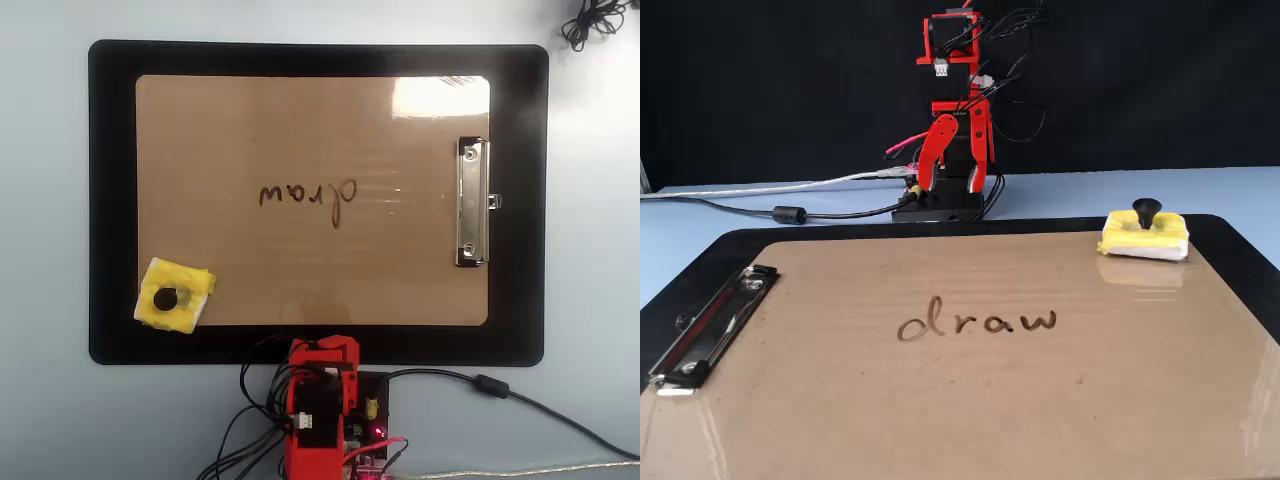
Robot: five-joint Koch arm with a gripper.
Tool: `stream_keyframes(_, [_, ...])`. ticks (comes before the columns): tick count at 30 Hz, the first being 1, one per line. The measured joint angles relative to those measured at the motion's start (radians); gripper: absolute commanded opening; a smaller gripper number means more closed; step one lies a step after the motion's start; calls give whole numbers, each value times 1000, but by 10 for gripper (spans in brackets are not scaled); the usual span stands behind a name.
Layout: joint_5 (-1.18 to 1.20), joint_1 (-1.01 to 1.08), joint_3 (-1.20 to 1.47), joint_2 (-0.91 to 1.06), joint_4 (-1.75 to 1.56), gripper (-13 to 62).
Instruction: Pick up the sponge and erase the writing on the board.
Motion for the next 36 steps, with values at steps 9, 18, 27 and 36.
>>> stream_keyframes(9, [-3,-5,359,0,-402,339])
stream_keyframes(18, [-6,0,357,2,-402,343])
stream_keyframes(27, [-5,0,359,2,-408,339])
stream_keyframes(36, [-5,-21,259,2,-414,339])
